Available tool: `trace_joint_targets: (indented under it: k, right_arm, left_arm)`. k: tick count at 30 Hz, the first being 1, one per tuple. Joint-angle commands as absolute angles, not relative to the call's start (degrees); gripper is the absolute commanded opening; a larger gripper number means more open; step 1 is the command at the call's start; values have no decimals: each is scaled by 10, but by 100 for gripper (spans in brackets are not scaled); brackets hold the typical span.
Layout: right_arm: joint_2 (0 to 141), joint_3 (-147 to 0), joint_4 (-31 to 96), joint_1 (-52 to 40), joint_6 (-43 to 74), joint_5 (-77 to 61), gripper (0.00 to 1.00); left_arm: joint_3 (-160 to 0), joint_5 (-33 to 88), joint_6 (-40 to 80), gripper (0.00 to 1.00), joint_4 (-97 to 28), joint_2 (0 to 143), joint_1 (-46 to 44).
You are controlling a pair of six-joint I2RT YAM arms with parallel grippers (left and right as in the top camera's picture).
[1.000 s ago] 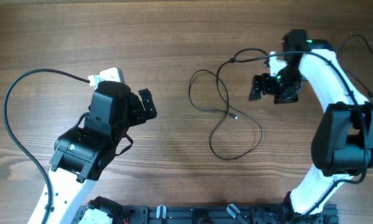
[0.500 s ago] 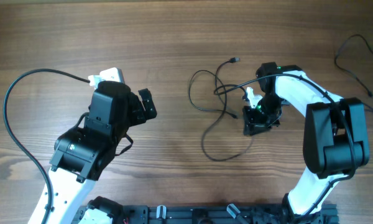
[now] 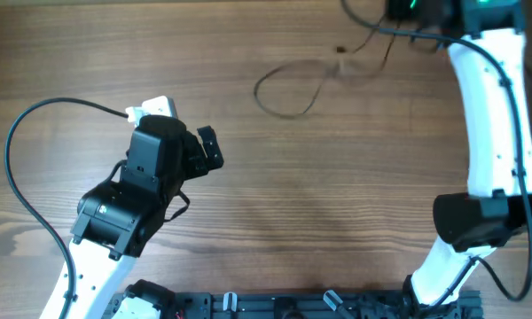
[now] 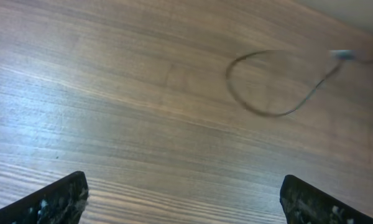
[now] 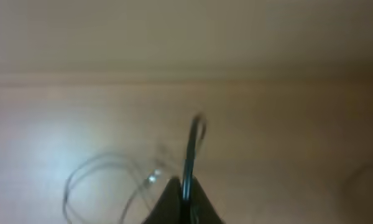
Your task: Untangle cables
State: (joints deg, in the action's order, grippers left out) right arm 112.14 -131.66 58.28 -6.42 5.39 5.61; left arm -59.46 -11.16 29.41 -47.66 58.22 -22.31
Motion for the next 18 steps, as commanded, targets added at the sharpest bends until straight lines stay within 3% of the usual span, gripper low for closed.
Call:
trace_joint_targets:
  k: [1, 8, 18]
  right_arm:
    - [1115, -1347, 457, -38, 60, 228, 4]
    - [1132, -1346, 194, 83, 102, 239, 5]
    - [1211, -1345, 299, 98, 136, 175, 4]
  left_arm:
    - [-597, -119, 287, 100, -474, 582, -218]
    - [-597, -119, 287, 100, -474, 582, -218]
    - [-597, -119, 287, 100, -474, 582, -218]
